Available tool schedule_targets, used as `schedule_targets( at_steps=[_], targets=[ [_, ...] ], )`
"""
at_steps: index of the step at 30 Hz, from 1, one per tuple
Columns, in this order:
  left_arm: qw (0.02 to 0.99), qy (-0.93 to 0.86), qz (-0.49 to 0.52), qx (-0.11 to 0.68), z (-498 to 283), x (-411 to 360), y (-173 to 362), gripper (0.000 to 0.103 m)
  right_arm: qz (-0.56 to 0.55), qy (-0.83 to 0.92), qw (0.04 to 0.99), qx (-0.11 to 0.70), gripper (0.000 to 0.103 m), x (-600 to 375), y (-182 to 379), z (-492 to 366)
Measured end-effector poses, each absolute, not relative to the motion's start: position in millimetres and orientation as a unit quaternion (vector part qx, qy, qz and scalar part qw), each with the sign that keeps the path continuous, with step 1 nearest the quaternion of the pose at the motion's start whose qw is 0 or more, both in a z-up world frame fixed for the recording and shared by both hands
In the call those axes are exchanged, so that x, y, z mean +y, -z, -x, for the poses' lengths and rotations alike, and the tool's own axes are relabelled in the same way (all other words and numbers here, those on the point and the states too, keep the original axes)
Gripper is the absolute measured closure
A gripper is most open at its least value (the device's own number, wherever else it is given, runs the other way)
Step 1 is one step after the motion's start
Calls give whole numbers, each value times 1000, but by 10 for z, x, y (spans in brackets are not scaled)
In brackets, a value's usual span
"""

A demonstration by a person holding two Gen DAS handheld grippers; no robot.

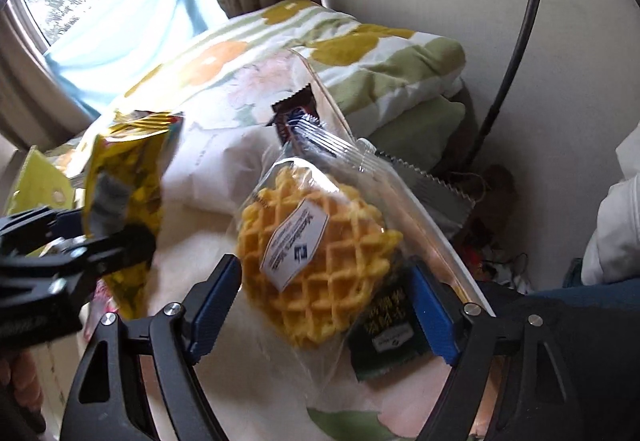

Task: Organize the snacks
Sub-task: 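Grasp the yellow wafer packet with left tool while right tool grasps the waffle bag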

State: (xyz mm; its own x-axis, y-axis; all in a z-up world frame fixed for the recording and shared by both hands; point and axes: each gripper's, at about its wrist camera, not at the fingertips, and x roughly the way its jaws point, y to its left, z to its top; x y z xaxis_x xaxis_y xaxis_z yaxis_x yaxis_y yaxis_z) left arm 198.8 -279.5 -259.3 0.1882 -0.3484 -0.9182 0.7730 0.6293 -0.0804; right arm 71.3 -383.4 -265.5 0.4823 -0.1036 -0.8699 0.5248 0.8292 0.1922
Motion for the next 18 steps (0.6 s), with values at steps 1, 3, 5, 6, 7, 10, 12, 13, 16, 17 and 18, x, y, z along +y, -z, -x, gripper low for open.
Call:
schedule_targets(
  at_steps=[1, 3, 5, 6, 7, 10, 12, 13, 16, 17, 18],
  targets=[
    [742, 377, -206, 514, -1993, -2789, 2596, 49, -221, 191, 831, 473, 25, -3834, 2653, -729],
    [742, 378, -205, 515, -1999, -2773, 2595, 49, -224, 186, 834, 469, 36, -3830, 2650, -739],
    [741, 378, -205, 515, -2001, -2772, 2592, 49, -224, 183, 836, 466, 43, -3821, 2630, -727],
    [741, 378, -205, 515, -2001, -2772, 2589, 49, -223, 181, 838, 465, 47, -3818, 2624, -725],
    [741, 379, -204, 515, -2002, -2767, 2587, 49, -223, 179, 839, 463, 49, -3819, 2613, -715],
    [742, 378, -202, 516, -1998, -2758, 2585, 49, -234, 173, 841, 456, 58, -3849, 2577, -657],
    [743, 377, -199, 516, -1989, -2753, 2575, 49, -239, 170, 841, 454, 64, -3869, 2557, -626],
    [744, 377, -199, 515, -1982, -2747, 2568, 49, -241, 168, 842, 452, 65, -3875, 2542, -608],
    [746, 375, -197, 514, -1962, -2732, 2540, 49, -242, 165, 845, 447, 70, -3875, 2492, -576],
    [747, 375, -197, 513, -1962, -2724, 2530, 49, -243, 164, 846, 445, 71, -3879, 2479, -565],
    [748, 374, -196, 512, -1952, -2720, 2520, 49, -244, 162, 848, 443, 72, -3893, 2466, -559]
  ],
)
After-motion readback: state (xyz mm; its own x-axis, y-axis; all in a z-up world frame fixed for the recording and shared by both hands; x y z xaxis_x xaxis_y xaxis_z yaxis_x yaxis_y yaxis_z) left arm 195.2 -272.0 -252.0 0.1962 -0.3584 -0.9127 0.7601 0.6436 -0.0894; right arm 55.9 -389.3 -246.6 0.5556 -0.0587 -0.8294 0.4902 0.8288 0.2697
